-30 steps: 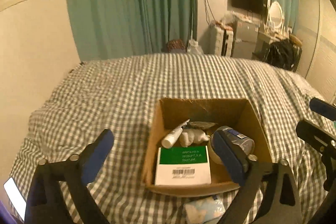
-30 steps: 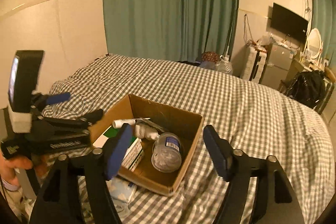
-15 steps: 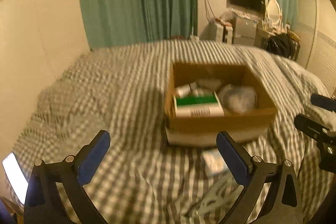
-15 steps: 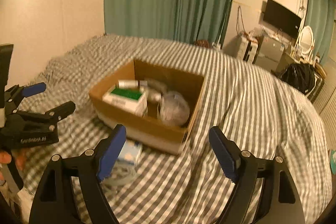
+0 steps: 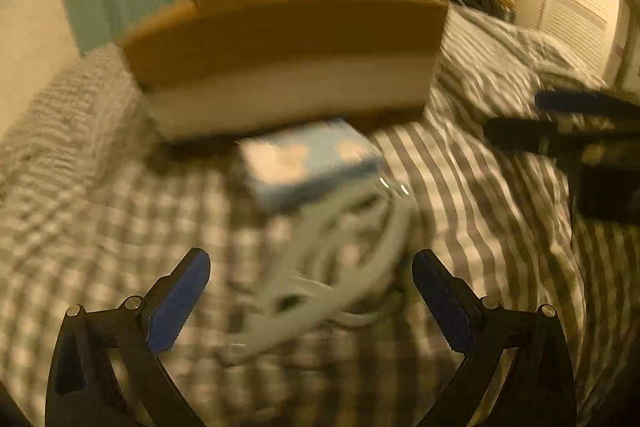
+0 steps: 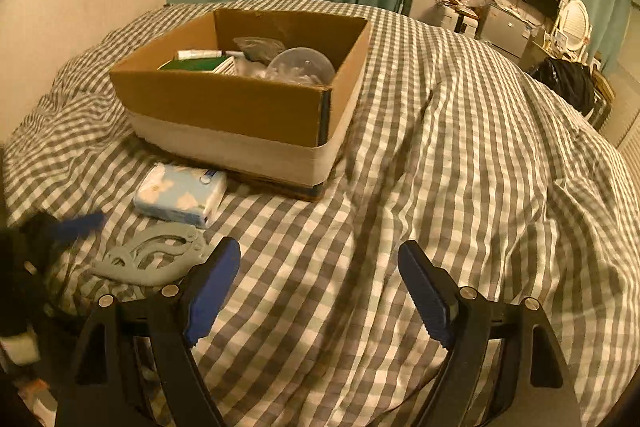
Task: Organize objects
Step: 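Grasp the grey plastic clip with left tool while right tool grasps tissue pack, then place grey clip and floral tissue pack into the cardboard box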
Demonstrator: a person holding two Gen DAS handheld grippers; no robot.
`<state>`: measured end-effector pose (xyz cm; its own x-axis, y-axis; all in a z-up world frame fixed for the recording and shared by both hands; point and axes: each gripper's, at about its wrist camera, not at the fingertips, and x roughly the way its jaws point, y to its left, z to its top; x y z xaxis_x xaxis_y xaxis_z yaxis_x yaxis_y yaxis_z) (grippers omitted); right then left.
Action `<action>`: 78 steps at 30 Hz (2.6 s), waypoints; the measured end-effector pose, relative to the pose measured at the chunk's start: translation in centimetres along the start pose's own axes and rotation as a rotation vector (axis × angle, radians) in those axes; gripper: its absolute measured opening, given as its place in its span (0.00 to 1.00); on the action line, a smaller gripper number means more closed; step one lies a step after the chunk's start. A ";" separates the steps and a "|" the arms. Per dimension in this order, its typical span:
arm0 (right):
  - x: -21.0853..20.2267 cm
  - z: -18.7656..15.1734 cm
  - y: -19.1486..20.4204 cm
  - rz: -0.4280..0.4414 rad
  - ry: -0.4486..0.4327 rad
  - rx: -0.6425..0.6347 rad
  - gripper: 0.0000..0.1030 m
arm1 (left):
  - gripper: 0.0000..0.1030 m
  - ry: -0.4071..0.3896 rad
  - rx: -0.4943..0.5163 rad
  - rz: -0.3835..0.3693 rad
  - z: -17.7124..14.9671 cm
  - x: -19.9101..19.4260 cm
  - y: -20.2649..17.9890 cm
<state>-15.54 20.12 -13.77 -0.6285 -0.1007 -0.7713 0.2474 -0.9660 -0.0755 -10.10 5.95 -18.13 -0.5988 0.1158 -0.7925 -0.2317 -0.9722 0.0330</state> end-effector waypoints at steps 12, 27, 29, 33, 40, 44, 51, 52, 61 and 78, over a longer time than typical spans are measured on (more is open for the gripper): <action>-0.7 -0.3 -0.1 0.010 -0.016 0.014 0.79 | 0.63 0.029 -0.061 -0.063 0.0 -0.8 0.8; -0.6 1.3 3.9 0.063 -0.028 -0.062 0.79 | 0.61 -0.051 -0.293 0.018 2.4 -5.4 9.2; -0.1 2.0 5.5 0.086 -0.027 -0.091 0.79 | 0.61 -0.066 -0.310 0.045 2.9 -5.5 10.5; 1.2 3.0 8.1 0.111 -0.017 -0.131 0.85 | 0.61 -0.072 -0.326 0.091 3.9 -5.1 12.4; 5.0 4.4 10.5 0.124 0.034 -0.124 0.87 | 0.61 -0.062 -0.310 0.122 4.3 -3.6 13.1; 6.7 4.6 11.0 0.115 0.062 -0.117 0.87 | 0.61 -0.047 -0.300 0.125 4.0 -2.7 13.2; 7.9 3.9 10.9 0.142 0.100 -0.129 0.80 | 0.61 -0.033 -0.284 0.128 3.8 -2.2 13.1; 7.8 3.7 10.9 0.154 0.098 -0.135 0.75 | 0.61 -0.034 -0.282 0.128 3.8 -2.2 13.0; 2.6 3.4 10.1 0.177 -0.011 -0.168 0.73 | 0.61 -0.049 -0.289 0.096 3.7 -4.2 11.4; -8.6 6.4 5.6 0.124 -0.231 -0.142 0.73 | 0.61 -0.234 -0.190 0.102 9.1 -11.9 7.2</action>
<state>-13.43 14.02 -3.49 -0.7342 -0.2833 -0.6170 0.4234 -0.9015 -0.0899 -11.64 -0.58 -2.92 -0.7765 0.0382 -0.6289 -0.0273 -0.9993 -0.0270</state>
